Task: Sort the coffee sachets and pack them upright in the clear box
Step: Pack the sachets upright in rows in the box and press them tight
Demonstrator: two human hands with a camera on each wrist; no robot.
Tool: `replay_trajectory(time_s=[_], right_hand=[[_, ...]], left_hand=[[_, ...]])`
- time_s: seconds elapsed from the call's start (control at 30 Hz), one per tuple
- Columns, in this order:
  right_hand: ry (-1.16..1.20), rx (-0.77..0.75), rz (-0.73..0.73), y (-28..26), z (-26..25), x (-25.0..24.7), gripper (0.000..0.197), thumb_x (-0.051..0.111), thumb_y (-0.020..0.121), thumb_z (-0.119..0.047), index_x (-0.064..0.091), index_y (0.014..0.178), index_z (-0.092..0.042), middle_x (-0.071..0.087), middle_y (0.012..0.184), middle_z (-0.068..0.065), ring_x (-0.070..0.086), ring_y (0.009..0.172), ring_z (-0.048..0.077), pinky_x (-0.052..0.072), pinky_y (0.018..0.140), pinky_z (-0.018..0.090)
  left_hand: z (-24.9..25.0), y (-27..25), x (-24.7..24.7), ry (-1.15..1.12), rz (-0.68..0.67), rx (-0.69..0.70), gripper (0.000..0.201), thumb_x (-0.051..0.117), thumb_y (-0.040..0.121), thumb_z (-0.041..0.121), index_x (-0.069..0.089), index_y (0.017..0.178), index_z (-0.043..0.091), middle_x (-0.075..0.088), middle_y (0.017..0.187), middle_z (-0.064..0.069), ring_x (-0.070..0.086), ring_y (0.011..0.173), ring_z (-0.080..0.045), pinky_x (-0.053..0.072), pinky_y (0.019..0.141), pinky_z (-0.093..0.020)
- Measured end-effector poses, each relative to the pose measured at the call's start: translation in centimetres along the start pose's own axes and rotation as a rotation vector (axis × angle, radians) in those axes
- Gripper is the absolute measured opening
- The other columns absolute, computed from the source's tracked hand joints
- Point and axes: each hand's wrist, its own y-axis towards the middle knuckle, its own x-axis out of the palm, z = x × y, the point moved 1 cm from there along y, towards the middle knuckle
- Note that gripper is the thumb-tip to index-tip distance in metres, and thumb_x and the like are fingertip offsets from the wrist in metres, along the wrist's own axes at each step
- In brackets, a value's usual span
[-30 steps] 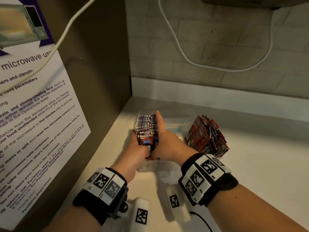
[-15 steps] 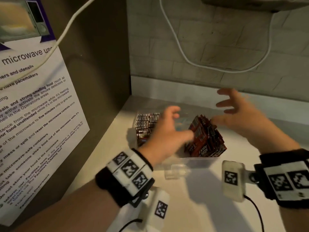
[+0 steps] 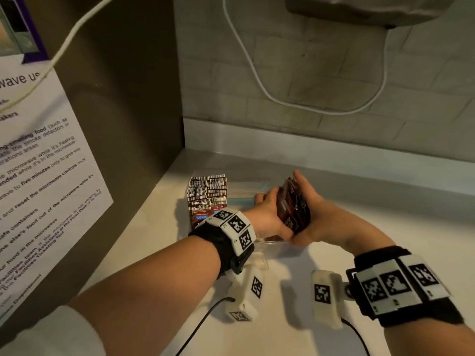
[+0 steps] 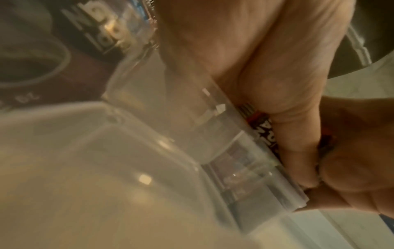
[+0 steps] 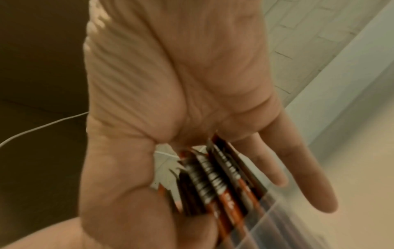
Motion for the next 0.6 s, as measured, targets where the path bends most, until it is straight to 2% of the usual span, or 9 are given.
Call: replay_trajectory(time_s=[0.03,0.07,0.17,0.27,0.37,0.43,0.53,0.6], right_hand=[[-0.065,0.004,0.010,0.2,-0.1,0.0,0.135,0.076,0.059,0.007,-0.013,0.146,-0.047,0.024,0.145,0.001,0.043,0.123,0.023,0.050,0.091,0.030],[-0.122,0.010,0.021,0.3,-0.2,-0.1,0.134,0.076,0.059,0.006,-0.011,0.146,-0.048,0.019,0.147,0.002,0.039,0.126,0.026,0.048,0.096,0.035],[-0.207,0.020,0.039,0.7,-0.3,-0.2,0.129,0.079,0.061,-0.001,-0.004,0.148,-0.048,0.014,0.151,0.005,0.038,0.130,0.030,0.047,0.099,0.040],[-0.265,0.019,0.077,1.1,-0.2,-0.2,0.124,0.083,0.061,-0.011,0.002,0.149,-0.046,0.016,0.151,0.006,0.040,0.130,0.031,0.046,0.100,0.038],[-0.298,0.020,0.122,1.4,-0.1,-0.1,0.120,0.086,0.059,-0.020,0.010,0.149,-0.045,0.017,0.152,0.006,0.040,0.131,0.031,0.046,0.098,0.036],[-0.311,0.009,0.140,1.3,0.0,-0.1,0.116,0.087,0.059,-0.024,0.015,0.148,-0.043,0.022,0.149,0.004,0.041,0.129,0.030,0.045,0.098,0.035],[-0.304,0.000,0.146,1.0,0.2,-0.2,0.113,0.088,0.060,-0.026,0.019,0.148,-0.039,0.029,0.144,0.003,0.044,0.125,0.027,0.044,0.094,0.030],[-0.287,-0.005,0.128,0.8,0.3,-0.3,0.107,0.086,0.063,-0.026,0.022,0.148,-0.038,0.034,0.140,0.003,0.046,0.117,0.024,0.049,0.082,0.024]], left_hand=[[0.0,0.1,0.0,-0.025,-0.003,-0.005,0.113,0.084,0.065,0.012,0.012,0.150,0.033,0.020,0.141,-0.003,0.035,0.128,-0.028,0.044,0.104,-0.048],[0.0,0.0,0.0,-0.053,0.002,-0.016,0.109,0.084,0.064,0.015,0.016,0.148,0.033,0.023,0.138,-0.002,0.037,0.126,-0.027,0.046,0.102,-0.048],[-0.3,0.0,0.1,-0.185,-0.004,-0.039,0.112,0.083,0.054,0.016,0.019,0.144,0.034,0.037,0.136,-0.005,0.047,0.122,-0.028,0.049,0.099,-0.049],[-0.1,0.0,0.3,-0.281,-0.026,-0.051,0.106,0.077,0.062,0.001,0.018,0.145,0.033,0.051,0.130,-0.009,0.055,0.117,-0.029,0.050,0.098,-0.048],[-0.1,0.7,0.4,-0.263,0.047,-0.044,0.099,0.076,0.043,0.013,0.037,0.134,0.028,0.048,0.130,-0.007,0.056,0.112,-0.030,0.054,0.091,-0.049],[-0.3,1.0,0.4,-0.276,0.066,-0.042,0.094,0.073,0.040,0.011,0.044,0.127,0.025,0.051,0.127,-0.007,0.058,0.109,-0.030,0.056,0.087,-0.049],[-0.2,0.8,0.1,-0.312,0.038,-0.061,0.085,0.074,0.052,-0.006,0.043,0.126,0.021,0.061,0.116,-0.012,0.062,0.104,-0.032,0.057,0.084,-0.048],[-0.4,0.8,-0.1,-0.279,0.023,-0.064,0.082,0.073,0.055,-0.007,0.045,0.127,0.022,0.064,0.113,-0.011,0.063,0.104,-0.032,0.056,0.086,-0.049]])
